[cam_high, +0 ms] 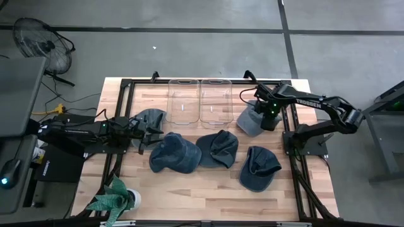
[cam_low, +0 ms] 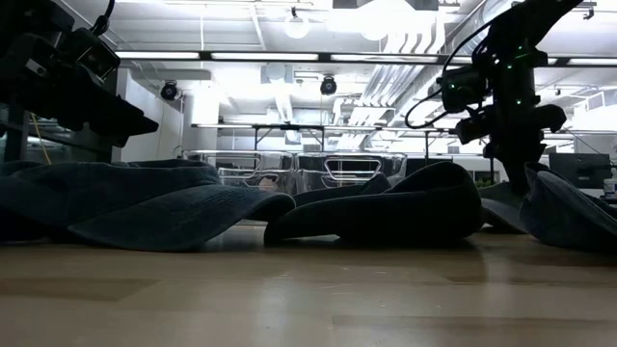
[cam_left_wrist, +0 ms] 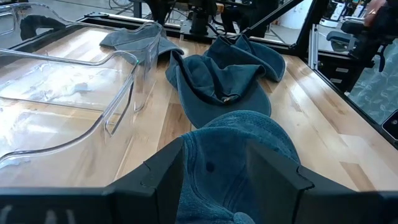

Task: Pick & Place hat
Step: Put the right gray cap into the right transparent bin

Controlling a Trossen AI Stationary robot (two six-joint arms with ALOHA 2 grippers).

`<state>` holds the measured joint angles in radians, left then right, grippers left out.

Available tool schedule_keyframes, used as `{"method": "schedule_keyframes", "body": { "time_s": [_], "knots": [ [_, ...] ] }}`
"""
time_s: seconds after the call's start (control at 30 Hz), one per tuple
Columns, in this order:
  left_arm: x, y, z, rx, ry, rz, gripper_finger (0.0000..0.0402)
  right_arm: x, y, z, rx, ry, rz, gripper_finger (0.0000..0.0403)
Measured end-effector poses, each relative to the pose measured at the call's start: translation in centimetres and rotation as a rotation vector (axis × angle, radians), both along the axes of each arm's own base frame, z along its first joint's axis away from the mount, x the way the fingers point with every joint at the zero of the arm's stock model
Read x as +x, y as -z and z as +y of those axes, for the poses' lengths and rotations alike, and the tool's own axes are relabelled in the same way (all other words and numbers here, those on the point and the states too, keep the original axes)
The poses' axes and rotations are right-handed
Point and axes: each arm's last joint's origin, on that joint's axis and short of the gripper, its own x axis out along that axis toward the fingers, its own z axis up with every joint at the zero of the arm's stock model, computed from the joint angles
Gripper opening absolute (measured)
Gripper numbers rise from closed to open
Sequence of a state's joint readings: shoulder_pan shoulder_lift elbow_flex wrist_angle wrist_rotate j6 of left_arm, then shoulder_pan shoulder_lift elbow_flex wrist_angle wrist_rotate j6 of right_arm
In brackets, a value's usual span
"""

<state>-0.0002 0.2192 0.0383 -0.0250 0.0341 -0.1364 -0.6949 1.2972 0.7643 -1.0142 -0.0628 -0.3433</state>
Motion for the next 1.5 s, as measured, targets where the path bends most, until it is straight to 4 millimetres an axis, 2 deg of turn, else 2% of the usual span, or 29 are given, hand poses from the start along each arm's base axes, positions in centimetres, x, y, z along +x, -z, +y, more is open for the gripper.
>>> {"method": "schedule_keyframes", "body": {
  "time_s": [0.5,0.77,1.17,1.5],
  "knots": [
    [0.0,0.0,0.0,0.0,0.0,0.0,0.0166,-0.7,0.0,0.1,-0.065,0.001,0.135,0.0001],
    [0.0,0.0,0.0,0.0,0.0,0.0,0.0166,-0.3,-0.3,0.6,-0.124,-0.05,0.178,0.0001],
    [0.0,0.0,0.0,0.0,0.0,0.001,0.0166,1.7,-4.6,1.6,-0.217,-0.16,0.203,0.0],
    [0.0,0.0,0.0,0.0,0.001,-0.002,0.0166,1.3,-6.5,2.1,-0.243,-0.159,0.256,0.0]
  ]
}}
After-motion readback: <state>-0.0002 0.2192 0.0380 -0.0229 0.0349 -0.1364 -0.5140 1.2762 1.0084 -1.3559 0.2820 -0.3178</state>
